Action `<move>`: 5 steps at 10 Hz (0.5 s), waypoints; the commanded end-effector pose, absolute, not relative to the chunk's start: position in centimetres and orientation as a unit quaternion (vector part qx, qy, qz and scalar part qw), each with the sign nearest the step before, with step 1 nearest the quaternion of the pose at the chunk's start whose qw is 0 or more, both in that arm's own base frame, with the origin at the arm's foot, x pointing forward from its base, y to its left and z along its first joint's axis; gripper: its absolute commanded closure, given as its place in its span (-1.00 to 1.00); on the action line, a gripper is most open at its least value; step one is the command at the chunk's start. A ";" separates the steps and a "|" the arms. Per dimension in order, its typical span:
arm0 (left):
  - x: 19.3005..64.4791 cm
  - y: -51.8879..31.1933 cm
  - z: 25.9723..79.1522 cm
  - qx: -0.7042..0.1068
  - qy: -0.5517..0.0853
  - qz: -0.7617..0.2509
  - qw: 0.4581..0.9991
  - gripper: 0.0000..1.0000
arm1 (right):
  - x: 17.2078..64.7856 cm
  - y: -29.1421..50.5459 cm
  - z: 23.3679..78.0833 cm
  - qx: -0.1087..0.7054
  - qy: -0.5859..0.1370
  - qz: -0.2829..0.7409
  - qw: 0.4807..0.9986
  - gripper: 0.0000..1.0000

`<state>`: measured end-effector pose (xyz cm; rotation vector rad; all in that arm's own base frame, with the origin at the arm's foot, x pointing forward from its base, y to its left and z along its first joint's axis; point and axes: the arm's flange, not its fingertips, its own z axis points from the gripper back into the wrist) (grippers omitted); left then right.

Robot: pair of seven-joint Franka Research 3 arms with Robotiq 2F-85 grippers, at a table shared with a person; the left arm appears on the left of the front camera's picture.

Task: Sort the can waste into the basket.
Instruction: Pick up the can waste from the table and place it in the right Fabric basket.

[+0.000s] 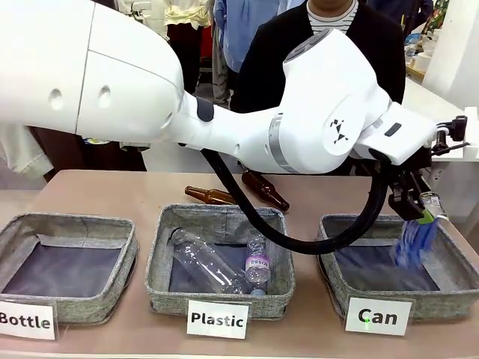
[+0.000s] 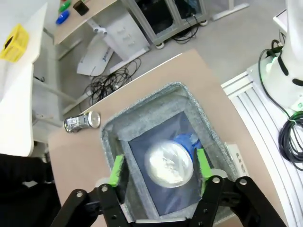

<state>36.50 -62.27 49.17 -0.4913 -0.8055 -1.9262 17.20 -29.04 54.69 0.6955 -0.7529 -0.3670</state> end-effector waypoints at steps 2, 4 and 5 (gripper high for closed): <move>35.8 -61.2 49.2 -0.195 -0.346 -0.785 0.476 -1.00 | 17.4 -28.9 54.8 0.333 -0.363 -0.185 0.850 -1.00; 35.8 -61.1 49.3 -0.194 -0.347 -0.783 0.478 -1.00 | 17.4 -28.9 54.8 0.333 -0.363 -0.185 0.850 -1.00; 35.8 -61.1 49.5 -0.191 -0.338 -0.785 0.483 -1.00 | 17.4 -28.9 54.8 0.333 -0.363 -0.185 0.850 -1.00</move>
